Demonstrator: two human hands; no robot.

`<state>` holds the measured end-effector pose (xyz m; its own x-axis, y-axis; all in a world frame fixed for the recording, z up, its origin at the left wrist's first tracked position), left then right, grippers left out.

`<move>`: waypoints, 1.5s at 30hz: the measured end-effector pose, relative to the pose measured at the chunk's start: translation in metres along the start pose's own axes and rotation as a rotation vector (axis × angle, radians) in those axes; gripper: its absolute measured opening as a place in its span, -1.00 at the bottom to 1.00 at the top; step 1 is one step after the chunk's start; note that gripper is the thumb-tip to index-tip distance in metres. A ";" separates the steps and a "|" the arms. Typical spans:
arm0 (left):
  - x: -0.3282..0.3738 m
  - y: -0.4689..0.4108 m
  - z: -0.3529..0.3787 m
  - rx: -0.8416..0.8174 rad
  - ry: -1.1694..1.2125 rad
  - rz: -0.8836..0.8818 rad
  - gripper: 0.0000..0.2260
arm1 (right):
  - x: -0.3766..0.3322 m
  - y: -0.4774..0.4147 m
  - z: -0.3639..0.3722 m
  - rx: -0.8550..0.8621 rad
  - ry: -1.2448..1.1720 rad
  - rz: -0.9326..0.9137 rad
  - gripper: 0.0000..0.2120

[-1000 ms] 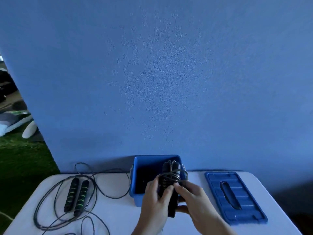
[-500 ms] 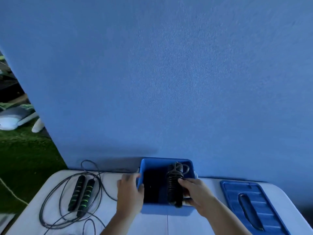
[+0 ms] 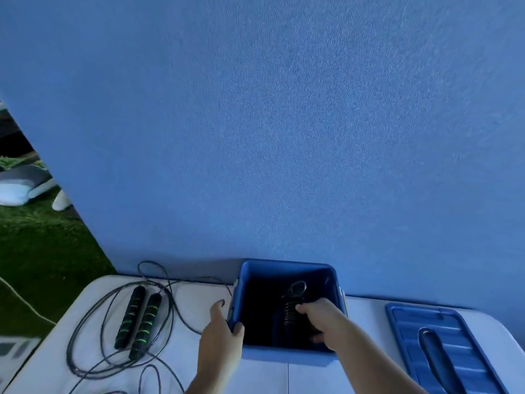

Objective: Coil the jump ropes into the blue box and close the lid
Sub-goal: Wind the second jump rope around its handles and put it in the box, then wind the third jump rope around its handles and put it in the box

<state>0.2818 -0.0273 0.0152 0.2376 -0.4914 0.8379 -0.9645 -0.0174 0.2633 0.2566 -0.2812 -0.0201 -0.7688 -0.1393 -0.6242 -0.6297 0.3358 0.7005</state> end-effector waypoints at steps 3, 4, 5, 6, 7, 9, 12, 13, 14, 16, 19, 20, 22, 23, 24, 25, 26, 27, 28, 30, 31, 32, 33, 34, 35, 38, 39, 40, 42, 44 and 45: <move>0.001 0.001 0.000 0.004 0.022 -0.008 -0.48 | 0.001 -0.010 0.007 -0.007 0.055 0.022 -0.81; 0.001 0.001 0.000 0.006 0.029 -0.010 -0.48 | 0.000 -0.010 0.009 -0.012 0.065 0.027 -0.85; 0.001 0.001 0.001 0.007 0.035 -0.012 -0.48 | -0.001 -0.011 0.012 -0.017 0.077 0.033 -0.88; 0.000 0.001 0.001 0.005 0.040 -0.013 -0.48 | -0.002 -0.011 0.014 -0.020 0.097 0.040 -0.89; -0.001 0.001 0.001 0.003 0.045 -0.014 -0.48 | -0.002 -0.012 0.016 -0.023 0.121 0.048 -0.89; -0.001 0.001 0.001 0.002 0.051 -0.016 -0.49 | -0.003 -0.013 0.020 -0.031 0.156 0.061 -0.89; 0.000 0.001 0.002 0.009 0.037 -0.016 -0.52 | 0.000 -0.020 0.025 -0.047 0.183 0.074 -0.85; 0.000 0.000 0.002 0.009 0.032 -0.016 -0.53 | 0.001 -0.022 0.025 -0.046 0.185 0.076 -0.83; 0.001 0.000 0.002 0.006 0.026 -0.015 -0.54 | 0.001 -0.023 0.025 -0.044 0.191 0.076 -0.83; 0.002 0.001 0.002 0.003 0.019 -0.018 -0.57 | 0.001 -0.024 0.023 -0.032 0.216 0.071 -0.85; 0.002 0.001 0.002 0.003 0.022 -0.019 -0.59 | 0.000 -0.023 0.020 -0.020 0.224 0.063 -0.85; 0.002 0.000 0.002 0.003 0.022 -0.018 -0.59 | 0.000 -0.024 0.020 -0.016 0.226 0.058 -0.86; 0.002 0.000 0.003 0.002 0.021 -0.018 -0.61 | 0.001 -0.026 0.019 0.001 0.224 0.047 -0.84; 0.001 0.000 0.003 0.001 0.023 -0.019 -0.62 | 0.002 -0.026 0.017 0.012 0.220 0.044 -0.83; 0.001 0.000 0.003 0.001 0.025 -0.021 -0.63 | 0.002 -0.027 0.016 0.022 0.216 0.042 -0.84; 0.000 -0.001 0.003 0.003 0.025 -0.022 -0.64 | 0.002 -0.028 0.015 0.029 0.214 0.040 -0.85; 0.000 -0.001 0.003 0.004 0.023 -0.022 -0.64 | 0.001 -0.028 0.014 0.034 0.213 0.037 -0.86; 0.000 -0.001 0.003 0.003 0.020 -0.021 -0.64 | 0.001 -0.027 0.012 0.043 0.211 0.036 -0.87; 0.001 -0.002 0.003 0.002 0.017 -0.019 -0.63 | 0.000 -0.026 0.009 0.057 0.214 0.035 -0.87; 0.003 -0.002 0.002 -0.005 0.008 -0.013 -0.60 | -0.001 -0.023 0.003 0.082 0.254 0.016 -0.90; 0.004 -0.002 0.001 -0.009 0.005 -0.010 -0.57 | -0.003 -0.022 -0.001 0.092 0.286 0.007 -0.92; 0.005 -0.002 0.000 -0.010 0.004 -0.007 -0.55 | -0.006 -0.018 -0.004 0.097 0.332 -0.009 -0.93; 0.006 -0.001 -0.002 -0.007 0.006 -0.006 -0.53 | -0.012 -0.012 -0.006 0.100 0.408 -0.031 -0.90; 0.007 0.000 -0.005 -0.002 0.008 -0.006 -0.52 | -0.020 -0.003 -0.009 0.121 0.503 -0.062 -0.85; 0.008 0.002 -0.008 0.004 0.011 -0.007 -0.50 | -0.029 0.009 -0.012 0.154 0.595 -0.099 -0.81; 0.009 0.011 -0.019 0.008 0.006 -0.006 -0.48 | -0.047 0.040 -0.015 0.206 0.768 -0.201 -0.79; 0.009 0.015 -0.024 0.010 0.003 0.001 -0.49 | -0.053 0.050 -0.013 0.226 0.825 -0.233 -0.74; 0.009 0.019 -0.030 0.013 0.003 0.010 -0.50 | -0.059 0.061 -0.010 0.251 0.883 -0.278 -0.71; 0.010 0.029 -0.043 0.029 0.024 0.031 -0.52 | -0.069 0.084 0.001 0.276 0.950 -0.375 -0.71; 0.008 0.042 -0.058 0.049 0.072 0.053 -0.54 | -0.078 0.110 0.017 0.287 0.951 -0.464 -0.72; 0.006 0.050 -0.066 0.061 0.091 0.068 -0.55 | -0.082 0.123 0.027 0.296 0.956 -0.514 -0.73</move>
<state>0.2432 0.0259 0.0652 0.1779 -0.4126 0.8934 -0.9834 -0.0406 0.1771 0.2453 -0.2035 0.1082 -0.2755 -0.9392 -0.2050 -0.9430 0.2226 0.2473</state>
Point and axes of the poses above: each hand's wrist, its own y-axis away from the middle knuckle, its own z-axis out of the palm, x = y × z, the point moved 7 cm from there along -y, towards the middle knuckle, and after that the axes turned 10 degrees about y, right-handed, at the moved point
